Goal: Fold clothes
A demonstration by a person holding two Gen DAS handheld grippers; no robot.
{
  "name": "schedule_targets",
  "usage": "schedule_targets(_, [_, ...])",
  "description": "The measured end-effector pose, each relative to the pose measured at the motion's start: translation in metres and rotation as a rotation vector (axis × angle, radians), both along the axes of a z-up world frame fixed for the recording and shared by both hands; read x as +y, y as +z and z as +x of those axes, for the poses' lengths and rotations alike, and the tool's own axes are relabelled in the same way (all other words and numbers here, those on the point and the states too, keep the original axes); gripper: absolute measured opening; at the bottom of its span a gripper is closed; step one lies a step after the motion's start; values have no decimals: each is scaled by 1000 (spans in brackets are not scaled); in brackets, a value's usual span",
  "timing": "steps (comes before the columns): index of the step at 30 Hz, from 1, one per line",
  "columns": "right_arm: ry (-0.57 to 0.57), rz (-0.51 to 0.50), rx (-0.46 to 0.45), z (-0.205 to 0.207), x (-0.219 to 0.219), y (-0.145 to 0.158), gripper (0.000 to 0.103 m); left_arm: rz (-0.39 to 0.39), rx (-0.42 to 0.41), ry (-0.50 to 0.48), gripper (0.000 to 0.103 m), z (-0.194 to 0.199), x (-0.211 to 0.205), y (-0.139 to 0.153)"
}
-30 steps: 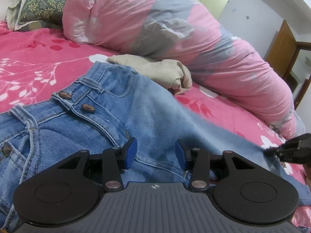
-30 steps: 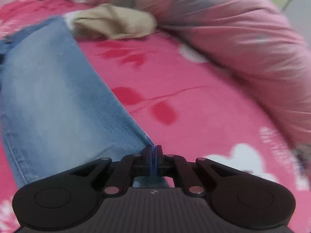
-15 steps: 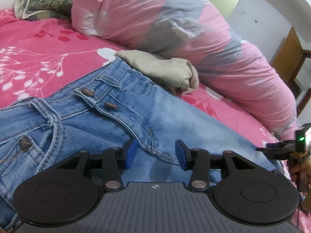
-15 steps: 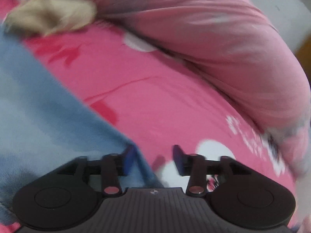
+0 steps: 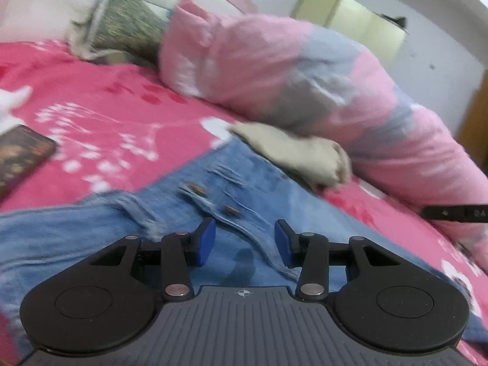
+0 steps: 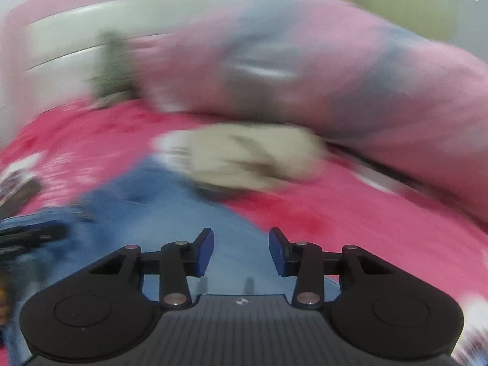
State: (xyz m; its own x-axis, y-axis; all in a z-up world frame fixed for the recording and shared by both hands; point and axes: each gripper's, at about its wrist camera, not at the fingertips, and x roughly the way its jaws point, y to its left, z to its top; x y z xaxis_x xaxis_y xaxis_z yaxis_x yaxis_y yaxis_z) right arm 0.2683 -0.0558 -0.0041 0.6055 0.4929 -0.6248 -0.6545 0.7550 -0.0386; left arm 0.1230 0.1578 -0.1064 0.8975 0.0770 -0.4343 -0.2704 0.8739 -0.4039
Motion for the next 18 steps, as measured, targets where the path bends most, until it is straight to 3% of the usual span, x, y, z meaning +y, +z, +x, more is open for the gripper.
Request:
schedule_targets(4, [233, -31, -28, 5, 96, -16, 42, -34, 11, 45, 43, -3, 11, 1])
schedule_targets(8, [375, -81, 19, 18, 162, -39, 42, -7, -36, 116, 43, -24, 16, 8])
schedule_targets(10, [397, -118, 29, 23, 179, -52, 42, -14, -41, 148, 44, -30, 21, 9])
schedule_targets(13, [388, -172, 50, 28, 190, -66, 42, -90, 36, 143, 44, -19, 33, 1])
schedule_targets(15, [371, -180, 66, 29, 191, -69, 42, -94, 43, 141, 44, -17, 34, 0])
schedule_targets(16, [363, -183, 74, 30, 192, -70, 39, -92, 43, 141, 43, -16, 34, 0])
schedule_targets(18, [346, -191, 90, 31, 193, -73, 16, -88, 43, 142, 37, -15, 33, 0])
